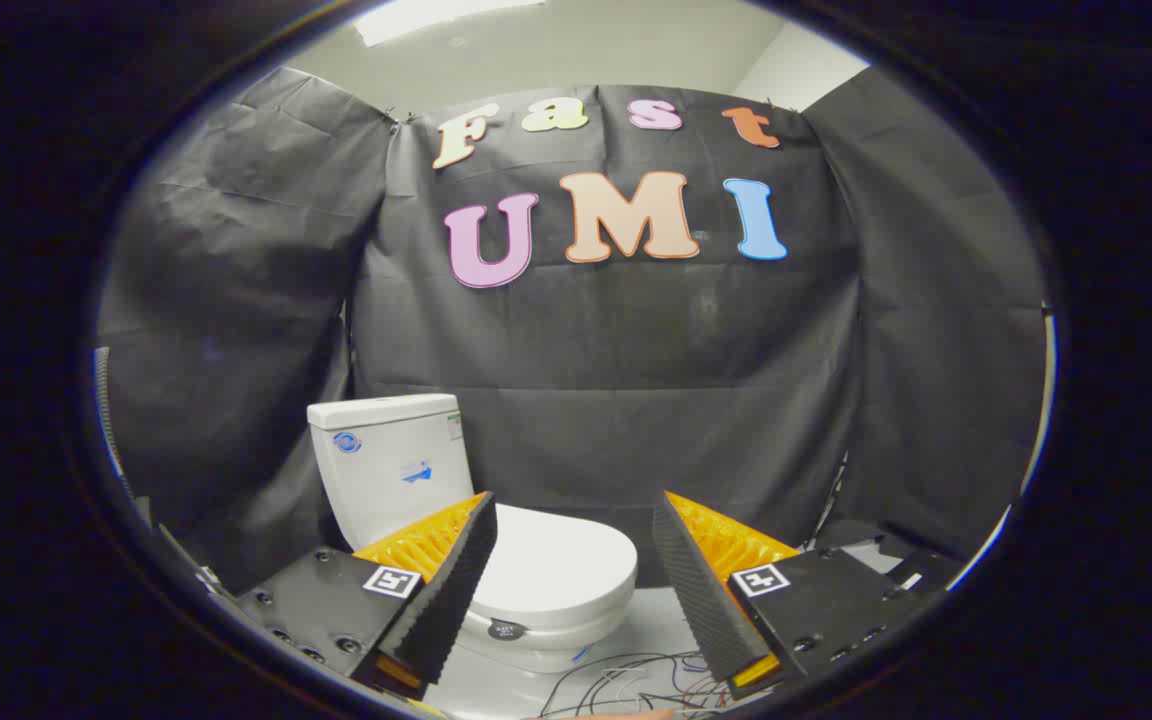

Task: Open the toilet lid.

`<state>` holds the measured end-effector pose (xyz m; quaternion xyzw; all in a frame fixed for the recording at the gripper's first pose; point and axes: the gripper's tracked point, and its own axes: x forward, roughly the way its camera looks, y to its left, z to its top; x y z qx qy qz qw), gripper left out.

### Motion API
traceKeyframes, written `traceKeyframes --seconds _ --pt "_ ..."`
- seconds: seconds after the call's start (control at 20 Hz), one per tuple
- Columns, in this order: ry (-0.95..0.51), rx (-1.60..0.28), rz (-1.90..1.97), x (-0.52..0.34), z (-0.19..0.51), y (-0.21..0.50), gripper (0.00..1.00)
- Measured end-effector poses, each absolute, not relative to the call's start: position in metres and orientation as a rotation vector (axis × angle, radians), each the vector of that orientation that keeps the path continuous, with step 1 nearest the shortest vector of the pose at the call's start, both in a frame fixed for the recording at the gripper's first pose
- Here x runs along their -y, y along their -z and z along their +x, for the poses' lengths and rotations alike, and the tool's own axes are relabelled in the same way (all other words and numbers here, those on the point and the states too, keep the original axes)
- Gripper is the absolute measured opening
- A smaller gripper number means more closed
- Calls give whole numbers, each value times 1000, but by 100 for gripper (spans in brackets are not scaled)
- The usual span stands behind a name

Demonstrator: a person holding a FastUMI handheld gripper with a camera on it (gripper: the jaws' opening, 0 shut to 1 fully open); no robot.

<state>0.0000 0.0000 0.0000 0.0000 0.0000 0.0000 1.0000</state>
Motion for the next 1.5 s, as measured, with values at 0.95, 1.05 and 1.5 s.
traceKeyframes --seconds 0.95,1.05,1.5 --pt "-12 -50 -4 -6 51 12 97" --pt "-22 -80 -7 -9 60 19 97" --pt "-121 -59 49 -56 107 29 97"
